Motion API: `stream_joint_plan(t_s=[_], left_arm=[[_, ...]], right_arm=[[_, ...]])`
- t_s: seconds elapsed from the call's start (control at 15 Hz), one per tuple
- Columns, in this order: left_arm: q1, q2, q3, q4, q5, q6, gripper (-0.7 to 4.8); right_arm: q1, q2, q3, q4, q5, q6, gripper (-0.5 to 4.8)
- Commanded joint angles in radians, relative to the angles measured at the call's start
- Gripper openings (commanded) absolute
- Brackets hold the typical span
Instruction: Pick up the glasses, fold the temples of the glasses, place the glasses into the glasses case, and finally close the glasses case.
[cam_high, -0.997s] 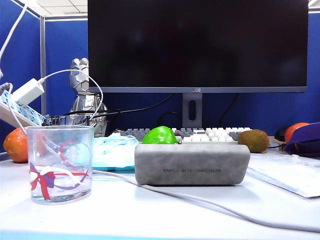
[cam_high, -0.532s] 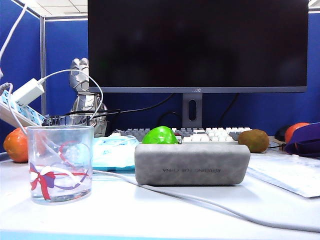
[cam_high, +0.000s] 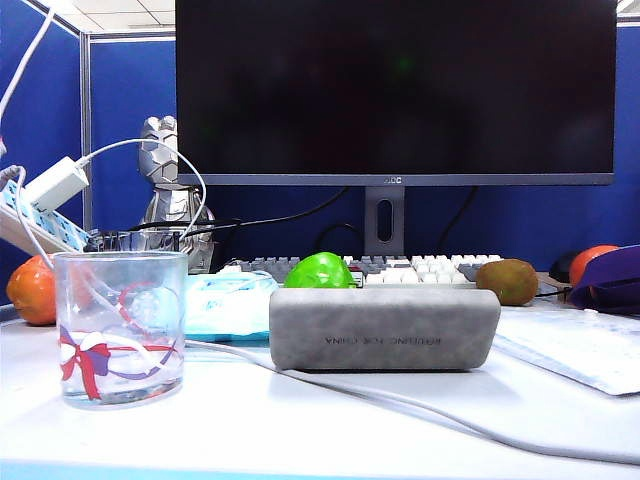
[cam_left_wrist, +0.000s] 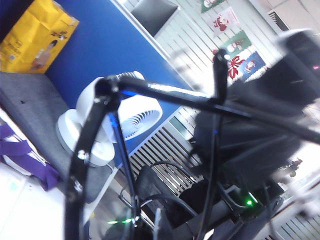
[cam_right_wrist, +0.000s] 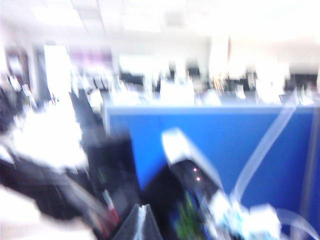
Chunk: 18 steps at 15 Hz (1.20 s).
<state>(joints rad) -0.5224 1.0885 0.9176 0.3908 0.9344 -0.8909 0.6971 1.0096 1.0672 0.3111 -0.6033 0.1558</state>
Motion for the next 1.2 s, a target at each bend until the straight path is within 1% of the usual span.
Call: stream_joint_plan(t_s=[0.07, 0.27, 0.4, 0.47, 0.53, 0.66, 0.93, 1.06, 1.2], left_arm=[[-0.002, -0.003, 0.004, -0.032, -0.015, 0.073, -0.03], [-0.002, -0.003, 0.004, -0.063, -0.016, 0.132, -0.03], [-0.002, -0.003, 0.004, -0.08, -0.016, 0.138, -0.03], [-0.002, -0.003, 0.004, -0.09, -0.018, 0.164, -0.03], [-0.002, -0.003, 0.004, -0.091, -0.018, 0.207, -0.03], [-0.002, -0.003, 0.004, -0.091, -0.019, 0.233, -0.03], [-0.002, -0.003, 0.004, -0.122, -0.067, 0.306, -0.03], [-0.002, -0.003, 0.004, -0.157, -0.085, 0.319, -0.03], [-0.002, -0.003, 0.004, -0.158, -0.086, 0.339, -0.03]], right_arm=[[0.003, 0.034, 0.05, 0.025, -0.021, 0.073, -0.04], [0.003, 0.077, 0.082, 0.019, -0.031, 0.119, -0.04], [0.004, 0.101, 0.098, -0.011, -0.108, 0.14, -0.04], [0.004, 0.101, 0.098, -0.073, -0.14, 0.14, -0.04], [0.004, 0.101, 0.098, -0.099, -0.142, 0.14, -0.04], [0.004, 0.103, 0.098, -0.12, -0.15, 0.14, -0.04], [0.004, 0.103, 0.099, -0.092, -0.159, 0.14, -0.04], [0.004, 0.103, 0.099, -0.099, -0.171, 0.141, -0.04], [0.004, 0.108, 0.099, -0.106, -0.182, 0.162, -0.04]])
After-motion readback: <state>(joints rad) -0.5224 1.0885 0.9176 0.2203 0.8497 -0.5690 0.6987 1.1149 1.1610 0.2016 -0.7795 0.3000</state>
